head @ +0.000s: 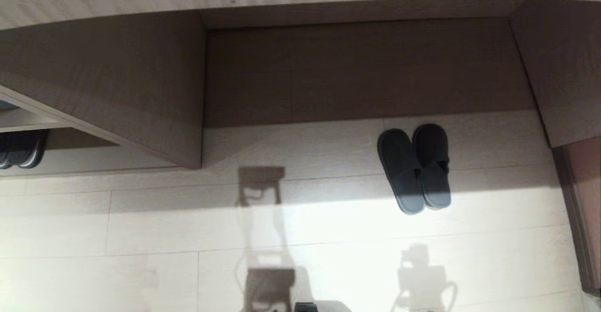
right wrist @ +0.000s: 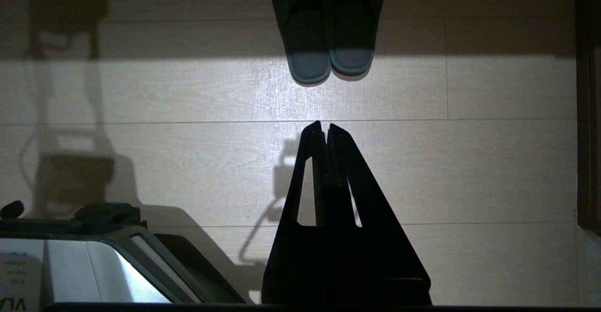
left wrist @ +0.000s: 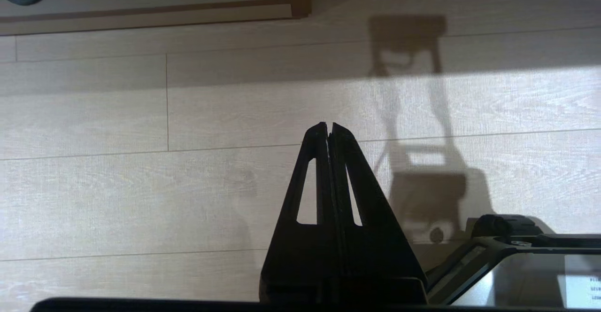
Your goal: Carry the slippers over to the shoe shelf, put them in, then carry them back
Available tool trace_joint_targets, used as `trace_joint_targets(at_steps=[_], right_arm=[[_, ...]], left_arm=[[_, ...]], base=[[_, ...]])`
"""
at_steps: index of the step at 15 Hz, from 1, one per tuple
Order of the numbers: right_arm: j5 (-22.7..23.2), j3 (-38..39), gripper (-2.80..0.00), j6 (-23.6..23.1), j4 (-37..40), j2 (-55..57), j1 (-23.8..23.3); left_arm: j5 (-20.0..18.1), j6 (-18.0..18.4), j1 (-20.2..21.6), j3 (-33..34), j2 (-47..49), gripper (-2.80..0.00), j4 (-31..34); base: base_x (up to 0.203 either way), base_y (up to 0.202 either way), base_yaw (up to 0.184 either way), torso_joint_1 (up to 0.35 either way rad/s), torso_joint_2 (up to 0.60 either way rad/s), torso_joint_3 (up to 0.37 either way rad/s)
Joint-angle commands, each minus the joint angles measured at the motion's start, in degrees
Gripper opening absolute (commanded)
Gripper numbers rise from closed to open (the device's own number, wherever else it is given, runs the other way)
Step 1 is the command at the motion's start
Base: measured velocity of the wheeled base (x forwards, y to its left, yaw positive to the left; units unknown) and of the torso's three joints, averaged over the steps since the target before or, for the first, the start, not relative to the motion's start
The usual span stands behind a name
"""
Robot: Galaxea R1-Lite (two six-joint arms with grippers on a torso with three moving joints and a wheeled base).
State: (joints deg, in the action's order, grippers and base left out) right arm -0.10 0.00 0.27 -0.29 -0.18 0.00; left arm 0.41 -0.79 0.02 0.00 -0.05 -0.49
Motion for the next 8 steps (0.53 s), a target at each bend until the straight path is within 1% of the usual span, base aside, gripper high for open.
trace_joint_targets(at_steps=[1, 8], right_arm=[[0.0, 0.1, -2.8, 0.0, -0.1, 0.2, 0.0], [0.0, 0.1, -2.8, 0.0, -0.1, 0.2, 0.0]], left_arm=[[0.0, 0.0, 0.0, 0.0, 0.0, -2.8, 0.0], [0.0, 0.0, 0.1, 0.0, 0.0, -2.8, 0.0]], base=[[0.0, 0.0, 0.0, -0.002, 0.01, 0.202], [0.0, 0.0, 0.0, 0.003, 0.0, 0.203]])
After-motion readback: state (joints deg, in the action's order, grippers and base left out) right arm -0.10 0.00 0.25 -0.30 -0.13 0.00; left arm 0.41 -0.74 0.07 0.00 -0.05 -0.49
